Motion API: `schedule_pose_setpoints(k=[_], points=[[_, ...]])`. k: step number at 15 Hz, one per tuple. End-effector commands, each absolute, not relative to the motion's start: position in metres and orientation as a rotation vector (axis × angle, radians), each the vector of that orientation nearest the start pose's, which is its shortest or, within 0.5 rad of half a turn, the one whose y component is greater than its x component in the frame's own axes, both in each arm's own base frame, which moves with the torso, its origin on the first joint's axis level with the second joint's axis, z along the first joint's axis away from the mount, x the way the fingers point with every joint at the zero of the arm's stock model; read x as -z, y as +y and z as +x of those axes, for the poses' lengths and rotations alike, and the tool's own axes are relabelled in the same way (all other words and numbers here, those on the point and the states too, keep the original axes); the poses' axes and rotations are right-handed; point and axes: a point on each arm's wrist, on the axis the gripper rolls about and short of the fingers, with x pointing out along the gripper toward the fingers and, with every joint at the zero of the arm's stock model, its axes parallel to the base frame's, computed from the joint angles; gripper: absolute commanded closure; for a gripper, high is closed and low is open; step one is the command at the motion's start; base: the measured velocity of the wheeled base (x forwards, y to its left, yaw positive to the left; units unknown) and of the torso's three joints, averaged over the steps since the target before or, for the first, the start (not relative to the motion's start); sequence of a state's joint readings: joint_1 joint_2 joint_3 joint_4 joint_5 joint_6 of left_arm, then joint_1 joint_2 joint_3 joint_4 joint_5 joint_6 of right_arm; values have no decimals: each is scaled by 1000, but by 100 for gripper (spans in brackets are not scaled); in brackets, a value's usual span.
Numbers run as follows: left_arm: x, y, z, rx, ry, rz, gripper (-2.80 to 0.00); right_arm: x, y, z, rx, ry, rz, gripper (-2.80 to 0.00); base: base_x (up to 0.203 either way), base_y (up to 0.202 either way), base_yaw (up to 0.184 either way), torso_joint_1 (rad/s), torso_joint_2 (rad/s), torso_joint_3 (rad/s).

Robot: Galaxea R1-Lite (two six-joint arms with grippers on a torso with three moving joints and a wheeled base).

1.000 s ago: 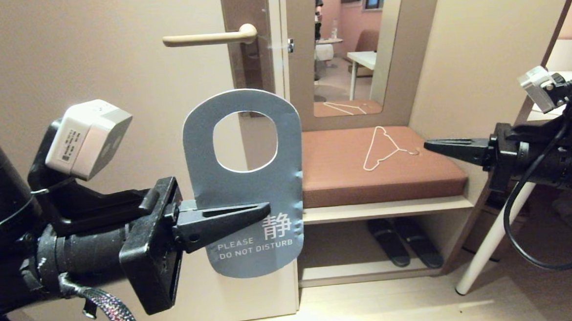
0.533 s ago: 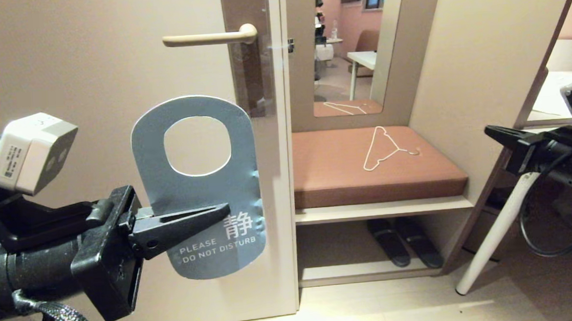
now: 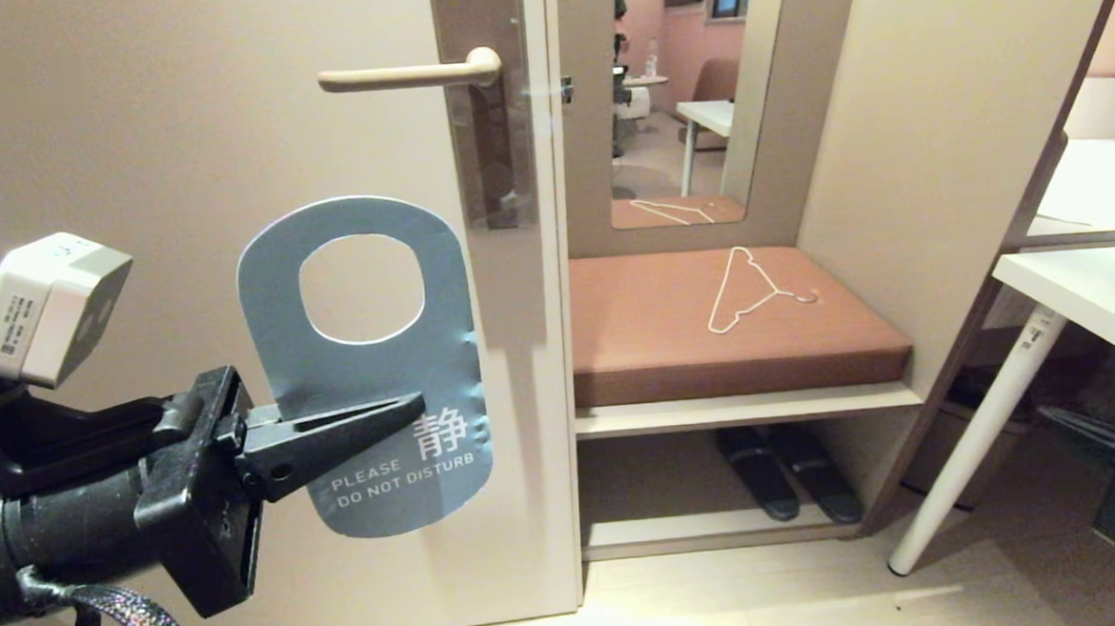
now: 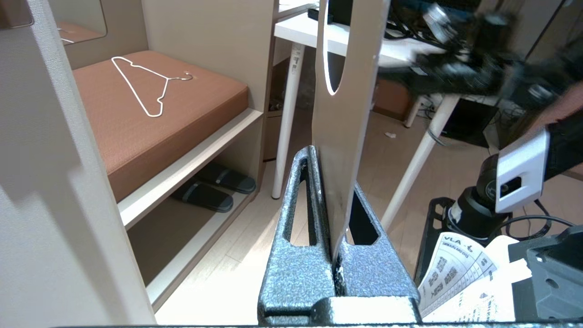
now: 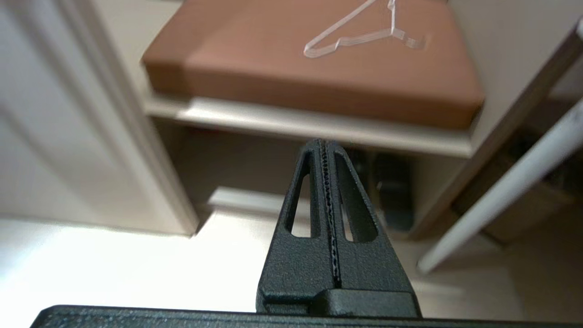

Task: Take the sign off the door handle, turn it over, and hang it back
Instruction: Hang the sign back with the other side facing out

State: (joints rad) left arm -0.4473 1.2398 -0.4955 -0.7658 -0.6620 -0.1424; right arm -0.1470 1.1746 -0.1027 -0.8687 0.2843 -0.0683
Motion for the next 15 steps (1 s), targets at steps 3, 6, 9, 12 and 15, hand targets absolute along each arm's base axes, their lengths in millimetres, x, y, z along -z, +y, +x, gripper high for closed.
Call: schedule_pose_setpoints(k=[3, 6, 9, 12, 15], points=[[-219, -91, 157, 1111, 70, -125, 0, -131, -5, 85, -209, 136, -24, 0, 0, 0, 0, 0, 0, 0], [-218, -91, 158, 1110, 75, -126, 0, -121, 1, 52, -263, 154, -14, 0, 0, 0, 0, 0, 0, 0], [-217, -93, 162, 1110, 84, -126, 0, -103, 6, 21, -267, 199, -9, 0, 0, 0, 0, 0, 0, 0], [-215, -94, 164, 1111, 92, -121, 0, -97, 3, 18, -107, 240, -35, 0, 0, 0, 0, 0, 0, 0], [-214, -93, 163, 1107, 92, -121, 0, -89, 1, 6, -39, 225, -52, 0, 0, 0, 0, 0, 0, 0]])
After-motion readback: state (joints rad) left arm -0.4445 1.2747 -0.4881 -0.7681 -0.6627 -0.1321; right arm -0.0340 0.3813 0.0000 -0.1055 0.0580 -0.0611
